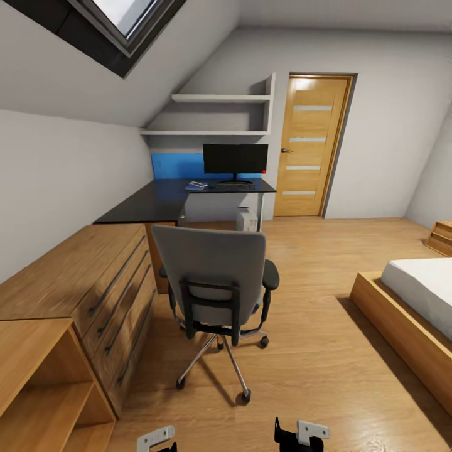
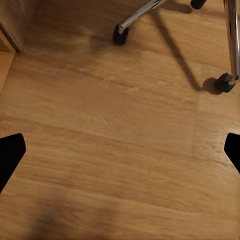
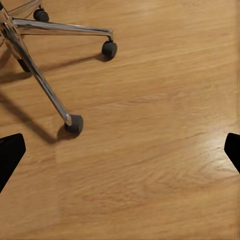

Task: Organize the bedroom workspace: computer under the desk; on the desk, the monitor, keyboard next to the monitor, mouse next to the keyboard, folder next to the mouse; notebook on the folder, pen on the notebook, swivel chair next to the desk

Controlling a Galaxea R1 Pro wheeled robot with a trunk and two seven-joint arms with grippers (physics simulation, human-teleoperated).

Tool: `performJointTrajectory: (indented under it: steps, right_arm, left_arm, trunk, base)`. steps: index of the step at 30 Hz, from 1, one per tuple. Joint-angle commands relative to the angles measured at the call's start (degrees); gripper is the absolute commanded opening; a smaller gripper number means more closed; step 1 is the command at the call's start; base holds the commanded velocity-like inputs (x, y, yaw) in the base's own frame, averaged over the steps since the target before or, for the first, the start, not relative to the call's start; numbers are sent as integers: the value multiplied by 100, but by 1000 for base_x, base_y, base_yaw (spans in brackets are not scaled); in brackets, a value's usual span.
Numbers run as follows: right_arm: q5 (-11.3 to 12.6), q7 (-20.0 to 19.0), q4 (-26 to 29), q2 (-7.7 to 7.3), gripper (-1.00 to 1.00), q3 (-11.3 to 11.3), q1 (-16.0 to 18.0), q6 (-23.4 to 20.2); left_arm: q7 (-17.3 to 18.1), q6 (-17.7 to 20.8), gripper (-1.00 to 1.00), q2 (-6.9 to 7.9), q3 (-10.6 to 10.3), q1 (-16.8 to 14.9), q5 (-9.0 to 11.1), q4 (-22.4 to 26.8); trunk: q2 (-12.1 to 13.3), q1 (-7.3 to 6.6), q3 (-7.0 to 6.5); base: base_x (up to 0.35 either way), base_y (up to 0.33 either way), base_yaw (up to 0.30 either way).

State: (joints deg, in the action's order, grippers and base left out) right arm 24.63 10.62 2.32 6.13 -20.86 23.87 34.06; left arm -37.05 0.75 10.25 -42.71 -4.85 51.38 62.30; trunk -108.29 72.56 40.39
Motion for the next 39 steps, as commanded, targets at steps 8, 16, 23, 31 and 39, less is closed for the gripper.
performJointTrajectory:
  steps: [8, 16, 23, 31, 39]
  right_arm:
    - [16, 36, -3, 2, 100, -49, 4, 13]
    - [16, 69, 335, 7, 100, -45, 10, -44]
    - [16, 160, 1393, -4, 100, -41, 107, -1121]
    - [9, 164, 1575, -18, 100, -41, 593, -2023]
    - [16, 50, 1590, -110, 100, -34, 1113, -2777]
  left_arm:
    - [-44, -2, 100, -17, -6, -7, 2, 13]
    - [-40, -4, 100, -1153, 42, -741, 10, -2192]
    - [-65, 57, 100, -1537, 36, -1721, 24, -2507]
    - [-51, 120, 100, -1790, 35, -2475, 34, -3030]
    - [-25, 525, 100, -1847, 41, -3203, 60, -3399]
  trunk:
    - [-3, -1, 6]
    - [-284, 153, 131]
    - [-564, 307, 257]
    - [-885, 483, 401]
    - [-1206, 658, 544]
  base:
    - [0, 0, -16]
    - [0, 0, 0]
    - [0, 0, 0]
    - [0, 0, 0]
    - [0, 0, 0]
